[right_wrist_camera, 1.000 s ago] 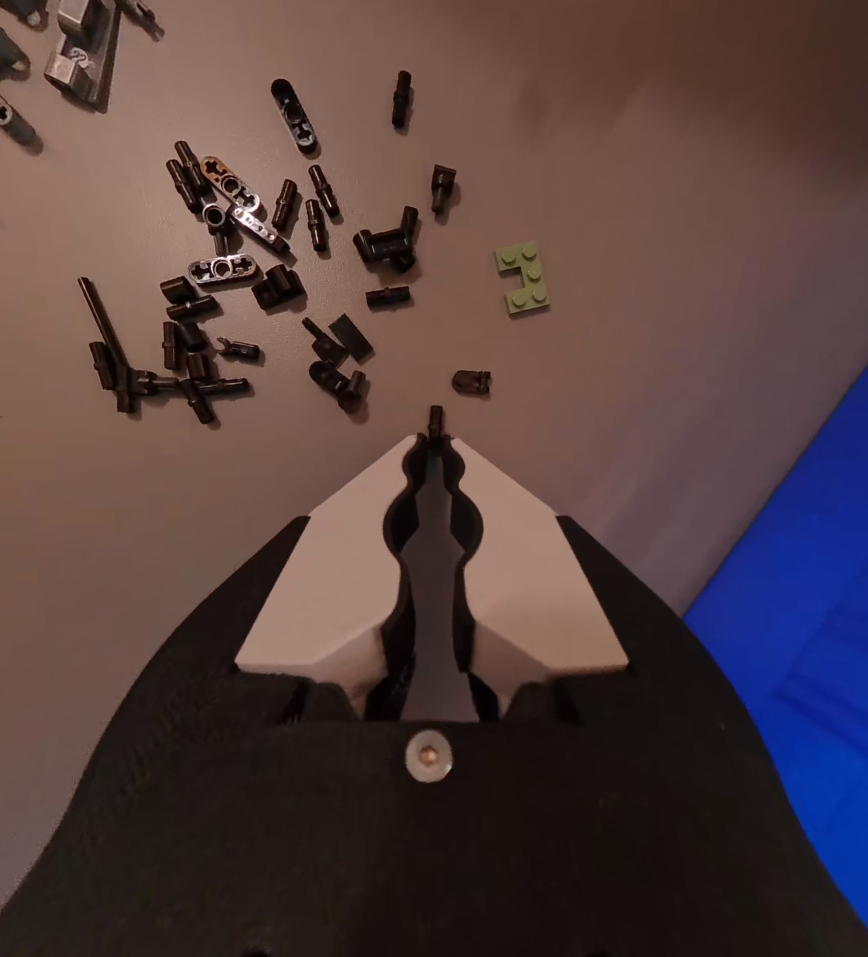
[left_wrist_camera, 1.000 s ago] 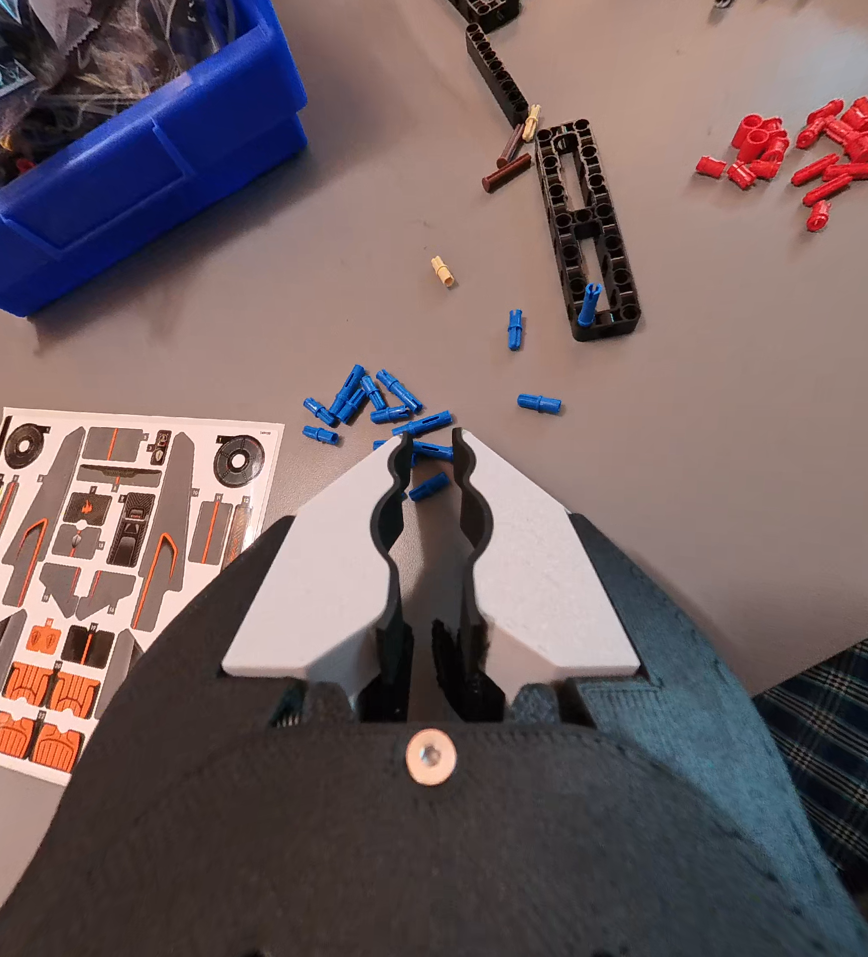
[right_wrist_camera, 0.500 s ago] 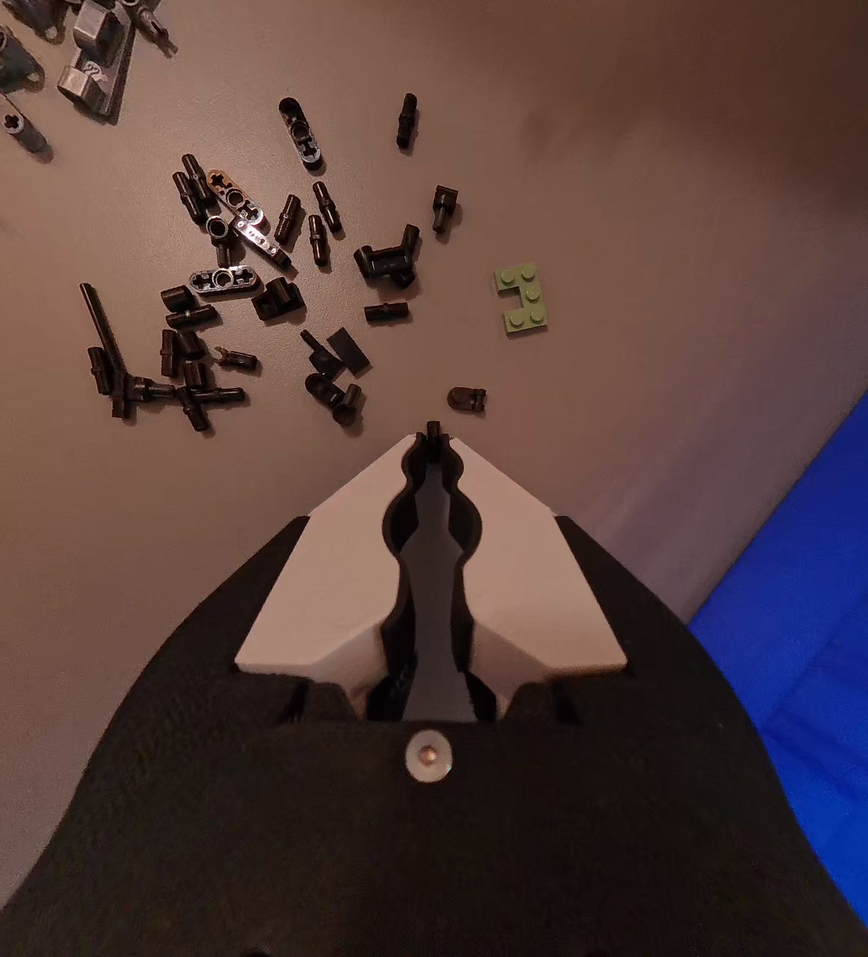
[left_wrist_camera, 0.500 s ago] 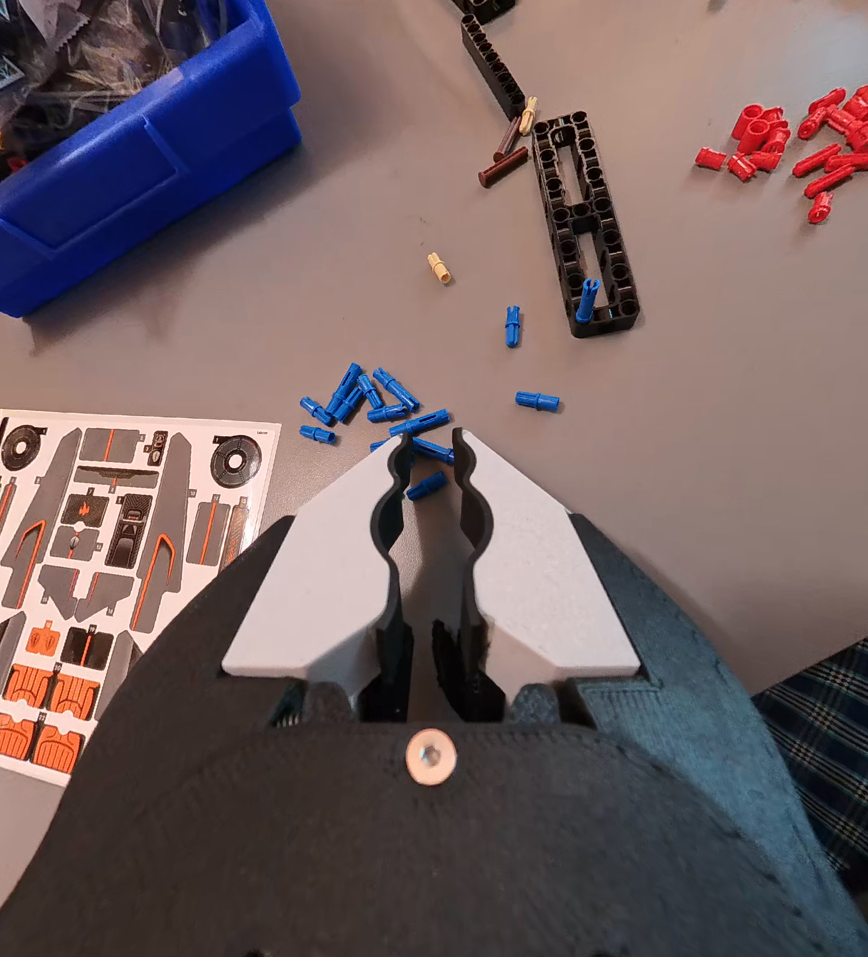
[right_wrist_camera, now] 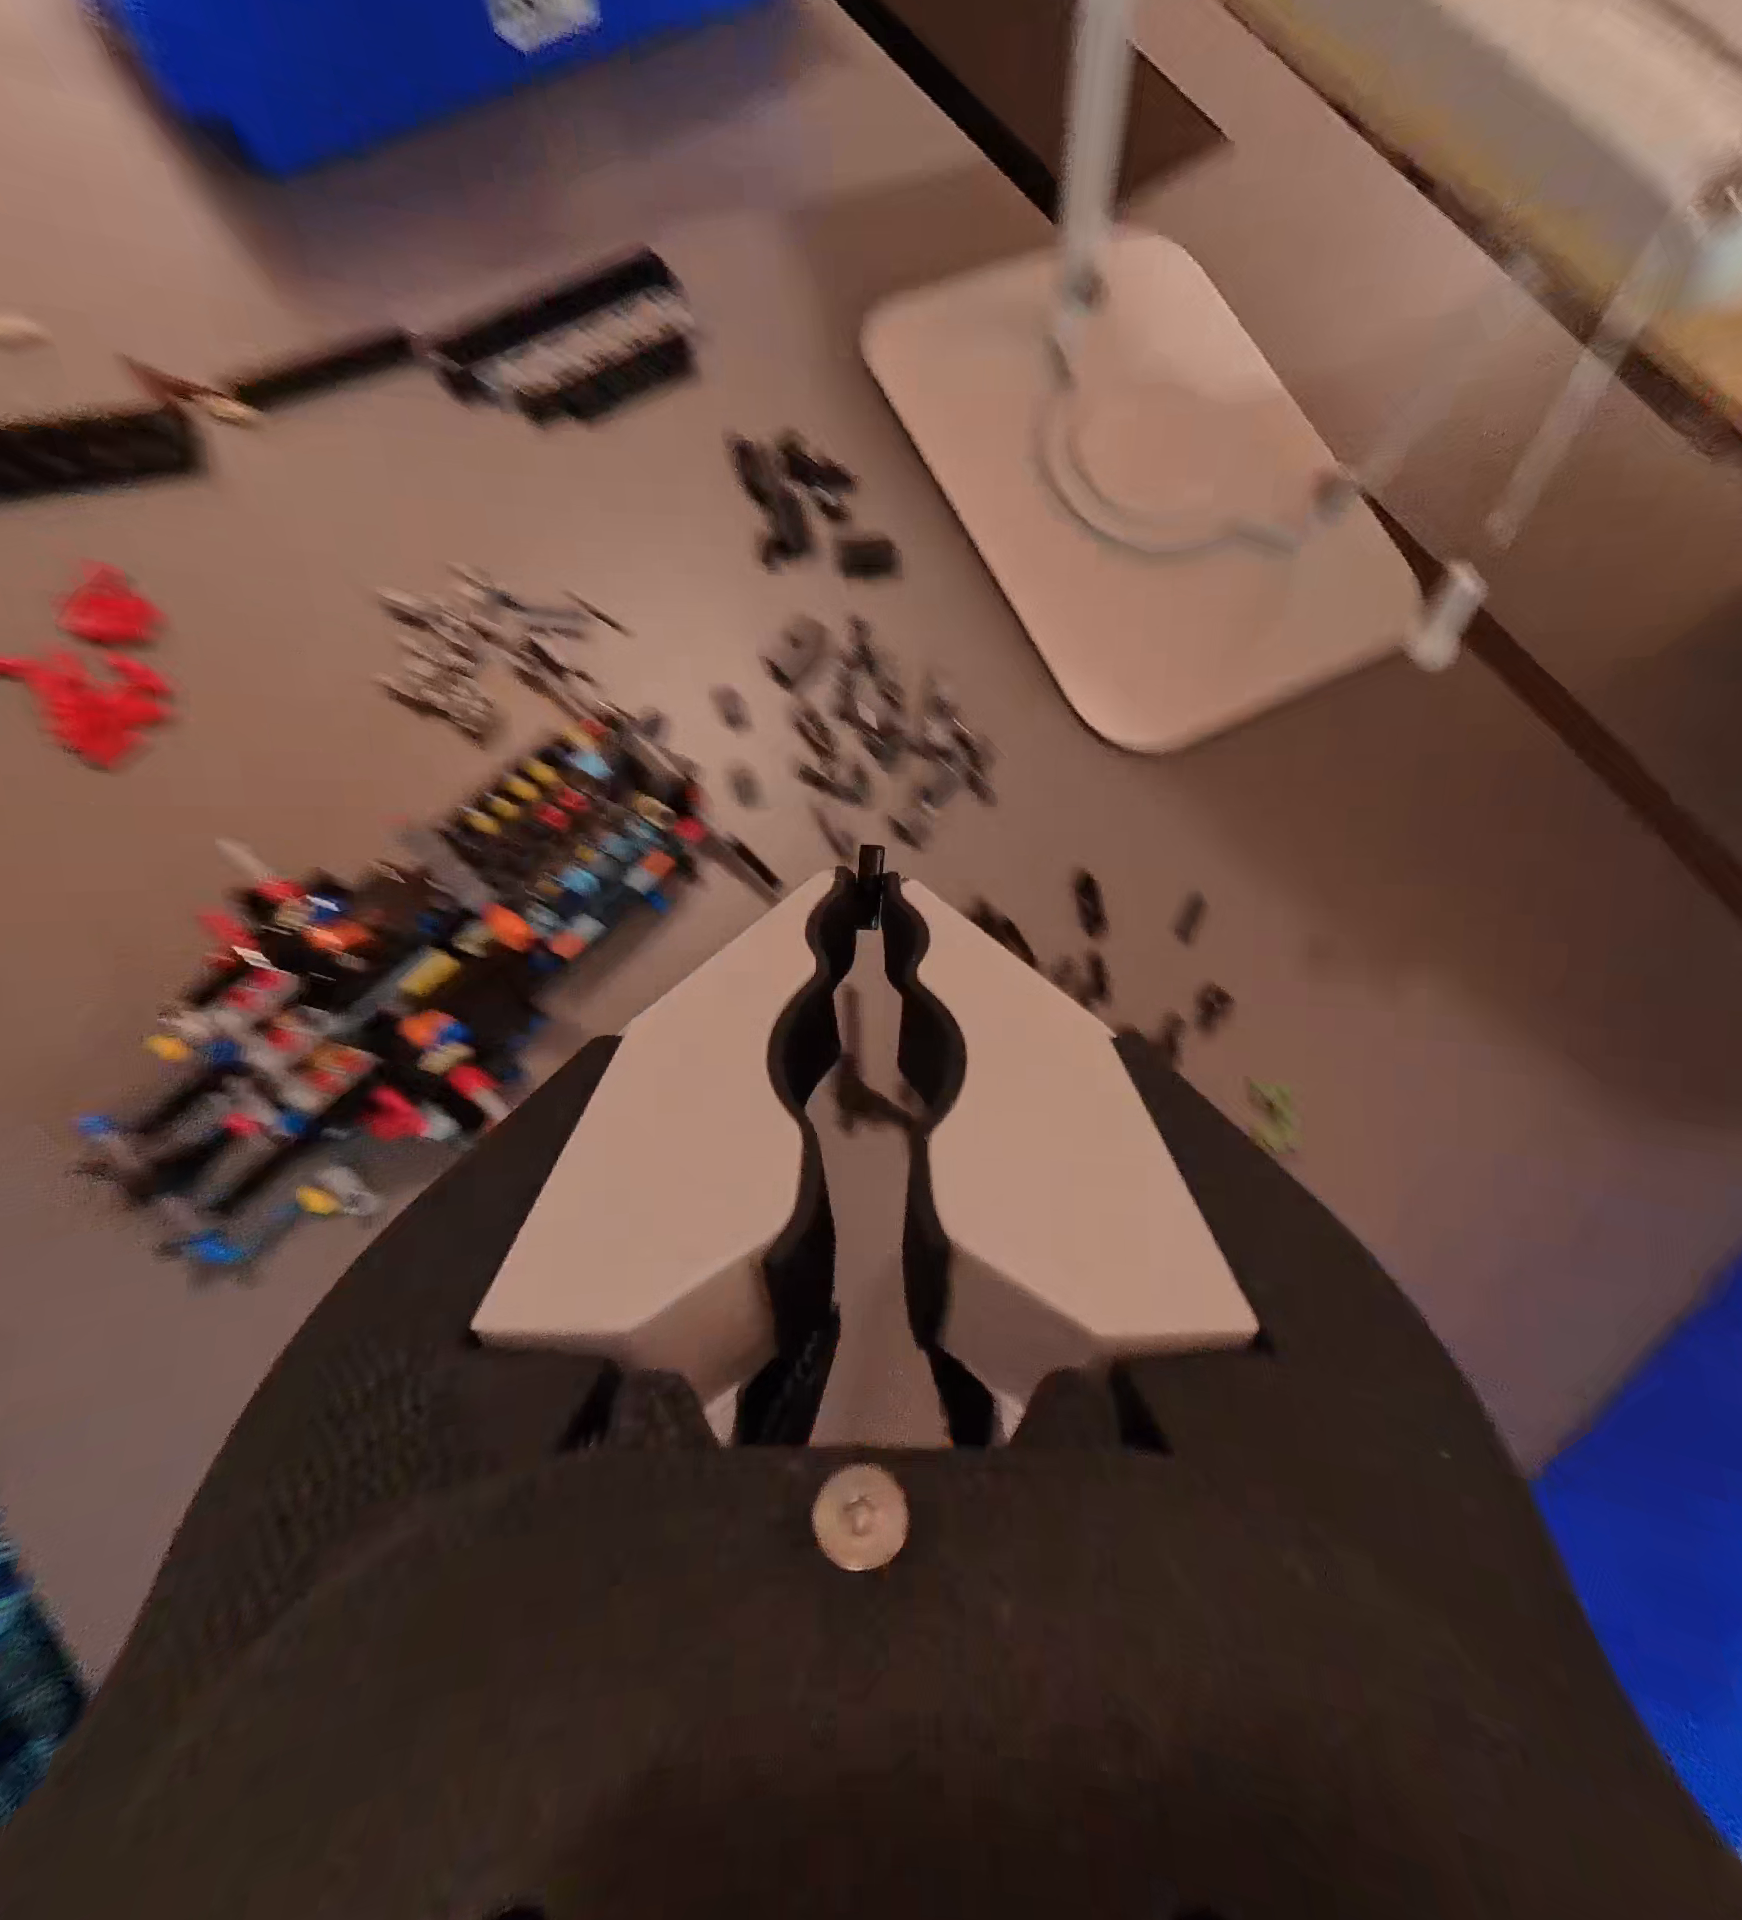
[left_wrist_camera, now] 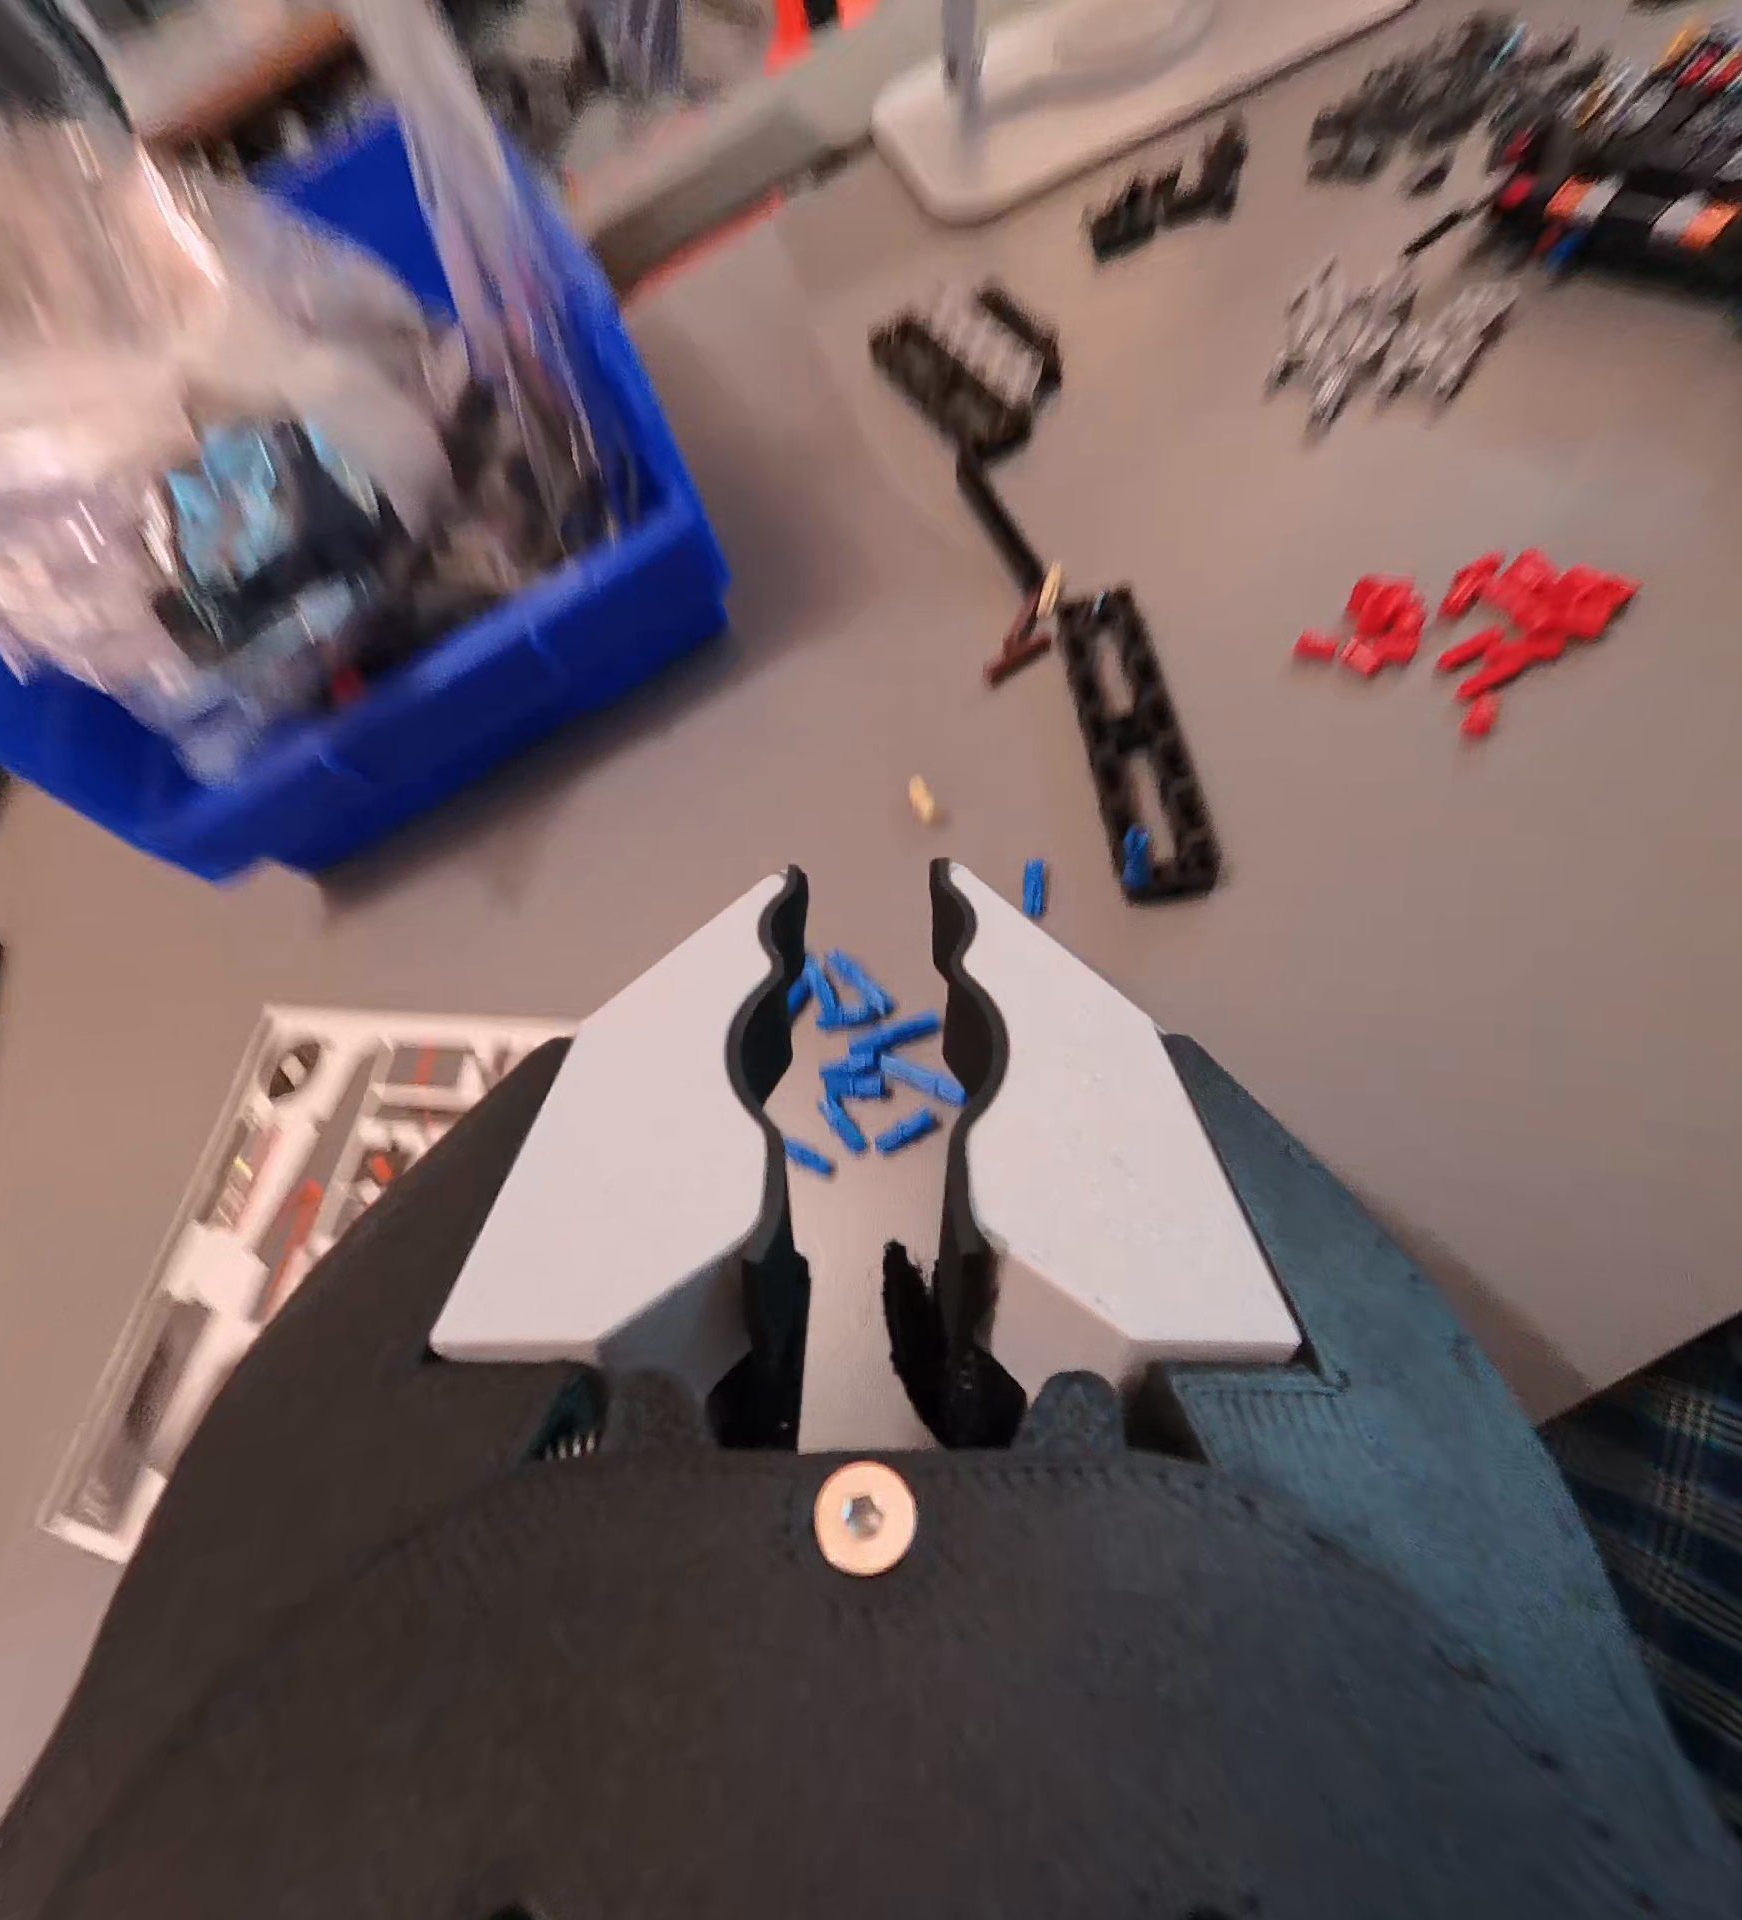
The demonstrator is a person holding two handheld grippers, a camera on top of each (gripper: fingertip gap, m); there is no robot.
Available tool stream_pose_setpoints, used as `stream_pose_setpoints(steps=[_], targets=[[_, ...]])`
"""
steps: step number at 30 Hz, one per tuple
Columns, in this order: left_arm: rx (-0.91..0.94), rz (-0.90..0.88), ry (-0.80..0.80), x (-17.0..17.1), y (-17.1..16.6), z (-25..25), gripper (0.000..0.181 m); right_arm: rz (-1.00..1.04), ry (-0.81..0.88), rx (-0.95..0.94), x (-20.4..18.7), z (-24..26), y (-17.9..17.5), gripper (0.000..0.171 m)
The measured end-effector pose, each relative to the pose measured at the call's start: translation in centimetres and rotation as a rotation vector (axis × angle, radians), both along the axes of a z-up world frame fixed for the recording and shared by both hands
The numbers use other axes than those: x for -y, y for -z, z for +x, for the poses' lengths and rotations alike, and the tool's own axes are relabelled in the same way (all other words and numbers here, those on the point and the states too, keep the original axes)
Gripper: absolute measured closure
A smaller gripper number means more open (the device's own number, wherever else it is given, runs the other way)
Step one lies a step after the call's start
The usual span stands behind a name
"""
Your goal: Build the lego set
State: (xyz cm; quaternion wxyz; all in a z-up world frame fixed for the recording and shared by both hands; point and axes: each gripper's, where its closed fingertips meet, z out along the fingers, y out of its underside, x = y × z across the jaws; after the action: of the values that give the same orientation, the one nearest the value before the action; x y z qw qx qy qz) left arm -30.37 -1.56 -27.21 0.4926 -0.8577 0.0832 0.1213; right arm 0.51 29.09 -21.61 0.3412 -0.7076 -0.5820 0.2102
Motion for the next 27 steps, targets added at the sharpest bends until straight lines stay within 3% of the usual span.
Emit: stream_pose_setpoints(steps=[1,8,13,19,27], targets=[[-0.022,0.024,0.022,-0.3,-0.9,0.5,0.157,-0.012,-0.052,-0.022,1.4,-1.4,-0.9,0.169],[-0.217,0.173,0.231,-3.5,-5.8,5.7,0.147,-0.185,-0.452,-0.111,13.0,-11.3,-3.4,0.169],[-0.292,0.249,0.362,-5.4,-7.9,8.4,0.146,-0.262,-0.656,-0.132,19.1,-16.0,-4.6,0.169],[-0.404,0.325,0.435,-6.6,-10.0,9.4,0.149,-0.348,-0.794,-0.113,23.3,-19.3,-4.8,0.169],[-0.474,0.35,0.507,-5.5,-10.3,8.7,0.156,-0.432,-0.882,-0.032,25.8,-21.1,-4.1,0.169]])
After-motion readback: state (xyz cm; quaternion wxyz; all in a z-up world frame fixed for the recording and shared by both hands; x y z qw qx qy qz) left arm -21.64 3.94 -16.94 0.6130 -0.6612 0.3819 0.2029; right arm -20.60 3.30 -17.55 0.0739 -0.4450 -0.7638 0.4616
